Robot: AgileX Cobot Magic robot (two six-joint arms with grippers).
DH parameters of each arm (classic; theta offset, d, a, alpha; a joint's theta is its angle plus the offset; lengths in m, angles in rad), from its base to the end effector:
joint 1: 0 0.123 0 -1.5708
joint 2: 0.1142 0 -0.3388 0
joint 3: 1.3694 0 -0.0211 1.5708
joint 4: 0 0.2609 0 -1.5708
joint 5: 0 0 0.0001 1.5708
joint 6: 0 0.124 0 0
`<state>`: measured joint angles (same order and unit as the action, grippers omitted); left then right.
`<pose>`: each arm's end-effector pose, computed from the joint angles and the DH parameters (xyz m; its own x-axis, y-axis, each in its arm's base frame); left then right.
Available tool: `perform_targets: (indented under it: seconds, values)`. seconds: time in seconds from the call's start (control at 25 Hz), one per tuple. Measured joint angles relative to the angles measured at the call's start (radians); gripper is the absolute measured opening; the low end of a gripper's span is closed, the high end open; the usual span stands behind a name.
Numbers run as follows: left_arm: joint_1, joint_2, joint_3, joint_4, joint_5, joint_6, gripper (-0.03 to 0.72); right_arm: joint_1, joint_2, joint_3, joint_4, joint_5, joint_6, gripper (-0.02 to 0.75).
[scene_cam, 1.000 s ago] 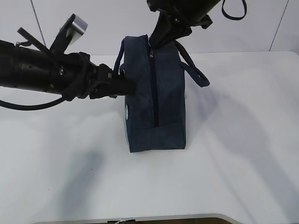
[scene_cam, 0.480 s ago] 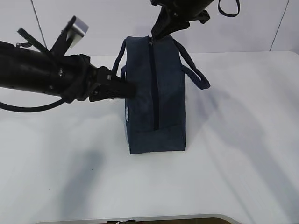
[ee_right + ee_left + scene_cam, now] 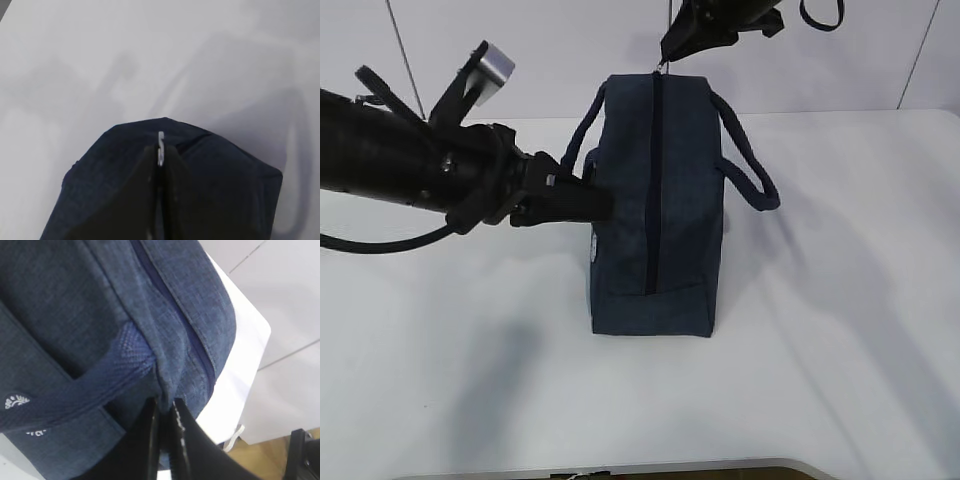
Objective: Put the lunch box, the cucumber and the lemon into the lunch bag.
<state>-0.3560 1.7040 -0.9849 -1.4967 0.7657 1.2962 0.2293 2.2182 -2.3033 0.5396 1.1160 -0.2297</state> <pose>0.3209 -0.2108 0.2565 -0.7247 0.1375 -0.6752 0.6314 0.5249 -0.5708 0.5296 0.1824 0.3489 -0.7640 -0.1532 -0.6268 -0.4670 0.8016 0.3733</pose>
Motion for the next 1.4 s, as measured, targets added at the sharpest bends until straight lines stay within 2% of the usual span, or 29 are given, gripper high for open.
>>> perform_targets:
  seconds: [0.24, 0.64, 1.16, 1.4]
  values:
    - [0.002, 0.0, 0.0, 0.031, 0.034, 0.0, -0.009, -0.018, 0.032, 0.0, 0.005, -0.011, 0.027, 0.005]
    - [0.002, 0.0, 0.0, 0.087, -0.002, 0.0, -0.009, -0.061, 0.087, 0.0, 0.107, -0.032, 0.06, 0.005]
    - [0.002, 0.0, 0.0, 0.089, -0.162, 0.0, -0.009, -0.128, 0.087, 0.0, 0.167, -0.039, 0.114, 0.005]
    - [0.002, 0.0, 0.0, 0.039, -0.273, 0.0, -0.009, -0.139, 0.105, -0.002, 0.197, -0.042, 0.19, 0.005]
